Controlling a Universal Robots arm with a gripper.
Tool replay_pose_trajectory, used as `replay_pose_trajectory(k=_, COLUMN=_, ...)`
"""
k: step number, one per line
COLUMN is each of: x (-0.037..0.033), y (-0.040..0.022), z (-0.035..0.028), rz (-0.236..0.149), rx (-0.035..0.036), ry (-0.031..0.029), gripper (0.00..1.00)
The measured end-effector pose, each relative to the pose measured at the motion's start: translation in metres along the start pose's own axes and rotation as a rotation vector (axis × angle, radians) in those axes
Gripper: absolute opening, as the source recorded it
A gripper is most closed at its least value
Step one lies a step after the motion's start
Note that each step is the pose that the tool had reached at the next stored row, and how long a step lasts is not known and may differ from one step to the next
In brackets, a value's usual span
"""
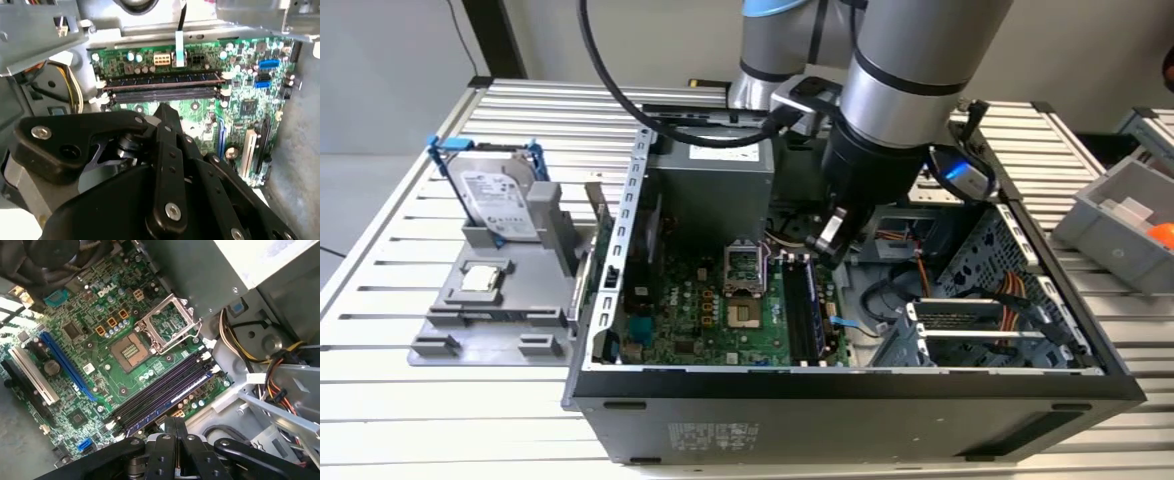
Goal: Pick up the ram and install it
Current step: 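Press down the ram until it locks into place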
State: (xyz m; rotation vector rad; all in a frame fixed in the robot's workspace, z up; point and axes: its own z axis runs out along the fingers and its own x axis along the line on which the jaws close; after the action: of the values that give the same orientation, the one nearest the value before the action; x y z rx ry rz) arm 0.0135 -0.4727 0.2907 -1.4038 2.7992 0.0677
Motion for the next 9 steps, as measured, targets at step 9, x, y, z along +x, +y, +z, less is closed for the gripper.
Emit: replay_pose_trajectory(k=9, x=0.0001, y=-0.0002, z=0.0041, rz=-0.164, rx=-0.0055, ry=0.0043, gripper=0.00)
